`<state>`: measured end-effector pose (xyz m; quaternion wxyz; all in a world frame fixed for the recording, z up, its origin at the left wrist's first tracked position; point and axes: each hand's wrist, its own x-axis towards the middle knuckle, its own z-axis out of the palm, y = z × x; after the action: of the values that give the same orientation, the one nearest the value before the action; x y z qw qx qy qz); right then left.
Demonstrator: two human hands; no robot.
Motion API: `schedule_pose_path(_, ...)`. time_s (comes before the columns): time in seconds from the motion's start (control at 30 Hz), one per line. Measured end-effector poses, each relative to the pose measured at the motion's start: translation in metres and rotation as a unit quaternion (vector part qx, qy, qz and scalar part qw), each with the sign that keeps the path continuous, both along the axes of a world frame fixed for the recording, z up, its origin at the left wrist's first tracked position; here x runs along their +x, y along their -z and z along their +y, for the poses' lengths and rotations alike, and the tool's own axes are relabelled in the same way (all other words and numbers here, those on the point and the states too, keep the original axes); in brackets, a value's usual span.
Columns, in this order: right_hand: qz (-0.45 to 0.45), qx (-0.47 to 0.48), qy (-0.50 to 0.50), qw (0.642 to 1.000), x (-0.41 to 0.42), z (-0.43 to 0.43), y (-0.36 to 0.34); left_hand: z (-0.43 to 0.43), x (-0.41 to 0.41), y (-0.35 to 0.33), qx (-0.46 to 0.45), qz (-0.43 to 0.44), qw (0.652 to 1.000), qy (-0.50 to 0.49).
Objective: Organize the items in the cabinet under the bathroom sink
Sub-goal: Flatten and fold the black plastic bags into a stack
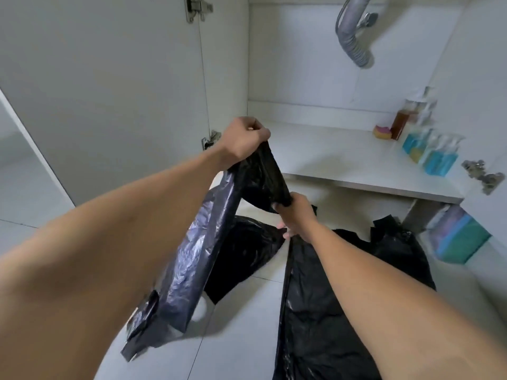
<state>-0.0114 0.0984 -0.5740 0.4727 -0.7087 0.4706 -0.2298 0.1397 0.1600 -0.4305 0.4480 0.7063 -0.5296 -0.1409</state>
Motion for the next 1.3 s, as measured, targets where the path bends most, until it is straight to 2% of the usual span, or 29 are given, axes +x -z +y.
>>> schedule_pose_path(0.1,-0.052,-0.007,0.087,0.995,-0.027,-0.013,-0.027,0.000,-0.019,-0.023,0.002,-0.068,0.997,0.042)
schedule_pose_path(0.17,-0.056,-0.047,0.146,0.987,-0.051,-0.021,-0.051,-0.001,-0.027,-0.031,0.056,-0.160,0.983,0.068)
schedule_pose_path(0.23,-0.042,-0.075,0.159,0.984,-0.081,-0.028,-0.080,-0.007,-0.033,-0.035,0.092,-0.235,0.965,0.072)
schedule_pose_path(0.3,-0.013,-0.061,0.123,0.990,-0.111,-0.034,-0.111,-0.013,-0.041,-0.039,0.103,-0.241,0.962,0.072)
schedule_pose_path(0.43,0.151,-0.049,0.074,0.984,-0.161,-0.049,-0.162,-0.026,-0.064,-0.041,0.134,-0.223,0.960,0.100)
schedule_pose_path(0.53,0.189,0.035,0.071,0.979,-0.194,-0.050,-0.186,-0.035,-0.083,-0.041,0.177,-0.234,0.949,0.115)
schedule_pose_path(0.67,0.210,0.110,0.096,0.967,-0.229,-0.039,-0.194,-0.041,-0.115,-0.038,0.245,-0.283,0.924,0.075)
schedule_pose_path(0.73,0.144,0.141,0.125,0.971,-0.238,-0.040,-0.187,-0.045,-0.134,-0.028,0.273,-0.223,0.933,0.077)
schedule_pose_path(0.83,-0.040,0.159,0.188,0.968,-0.247,-0.056,-0.171,-0.059,-0.156,-0.009,0.263,0.024,0.959,0.107)
schedule_pose_path(0.87,-0.087,0.123,0.206,0.967,-0.248,-0.060,-0.168,-0.066,-0.161,-0.004,0.219,0.080,0.967,0.104)
schedule_pose_path(0.9,-0.120,0.054,0.214,0.968,-0.249,-0.063,-0.167,-0.074,-0.165,-0.002,0.151,0.093,0.980,0.090)
schedule_pose_path(0.93,-0.135,-0.048,0.221,0.965,-0.250,-0.063,-0.167,-0.079,-0.169,-0.002,0.075,0.064,0.993,0.064)
schedule_pose_path(0.97,-0.123,-0.174,0.230,0.950,-0.252,-0.061,-0.168,-0.079,-0.173,-0.002,-0.010,0.008,0.999,0.037)
schedule_pose_path(1.03,-0.074,-0.433,0.208,0.874,-0.261,-0.050,-0.165,-0.071,-0.181,0.005,-0.171,-0.105,0.979,0.047)
schedule_pose_path(1.1,-0.004,-0.570,0.143,0.809,-0.277,-0.037,-0.143,-0.056,-0.187,0.034,-0.256,-0.195,0.944,0.079)
schedule_pose_path(1.13,0.060,-0.602,0.099,0.790,-0.286,-0.029,-0.126,-0.048,-0.188,0.059,-0.254,-0.224,0.937,0.081)
schedule_pose_path(1.2,0.244,-0.573,-0.037,0.782,-0.305,-0.010,-0.077,-0.023,-0.187,0.121,-0.166,-0.249,0.952,0.070)
schedule_pose_path(1.27,0.390,-0.428,-0.149,0.802,-0.325,0.011,-0.024,0.007,-0.188,0.185,-0.010,-0.260,0.960,0.099)
schedule_pose_path(1.3,0.421,-0.378,-0.176,0.806,-0.334,0.020,0.001,0.022,-0.190,0.212,0.092,-0.277,0.946,0.138)
